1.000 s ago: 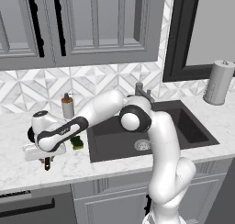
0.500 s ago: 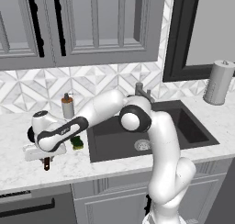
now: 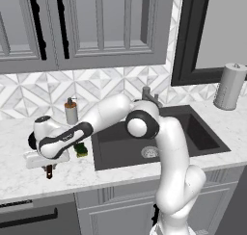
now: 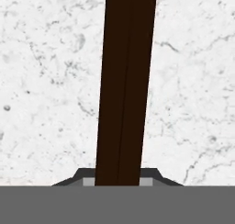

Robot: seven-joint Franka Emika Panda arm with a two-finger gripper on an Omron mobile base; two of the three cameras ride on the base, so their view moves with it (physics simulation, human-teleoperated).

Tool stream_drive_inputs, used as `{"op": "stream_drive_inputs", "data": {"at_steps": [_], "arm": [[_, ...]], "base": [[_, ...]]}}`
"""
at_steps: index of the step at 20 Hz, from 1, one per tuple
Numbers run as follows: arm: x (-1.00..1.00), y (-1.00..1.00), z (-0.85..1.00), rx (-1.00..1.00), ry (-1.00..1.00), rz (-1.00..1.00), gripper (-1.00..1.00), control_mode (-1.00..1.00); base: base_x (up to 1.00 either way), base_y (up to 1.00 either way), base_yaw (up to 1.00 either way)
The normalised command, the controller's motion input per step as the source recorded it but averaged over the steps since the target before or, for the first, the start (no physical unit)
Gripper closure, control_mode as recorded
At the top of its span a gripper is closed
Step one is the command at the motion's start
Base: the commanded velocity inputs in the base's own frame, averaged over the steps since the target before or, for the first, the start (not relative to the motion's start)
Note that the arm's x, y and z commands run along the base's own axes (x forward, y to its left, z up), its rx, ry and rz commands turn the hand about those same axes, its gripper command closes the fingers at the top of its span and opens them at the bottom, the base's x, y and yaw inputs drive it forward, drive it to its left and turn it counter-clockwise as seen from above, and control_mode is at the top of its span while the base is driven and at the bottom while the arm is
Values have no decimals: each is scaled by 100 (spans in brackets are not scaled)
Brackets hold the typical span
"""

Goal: Pick the pan and sponge and place them into the sink. Then turn on the water.

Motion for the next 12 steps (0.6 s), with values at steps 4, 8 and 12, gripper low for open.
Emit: {"op": "stream_drive_inputs", "data": {"at_steps": [4,8,12], "arm": [[-12,0,24,0,0,-14,100,-100],[-21,-11,41,0,0,-12,100,-100],[-28,-28,51,1,0,-9,100,-100]], "base": [[0,0,0],[0,0,0],[0,0,0]]}}
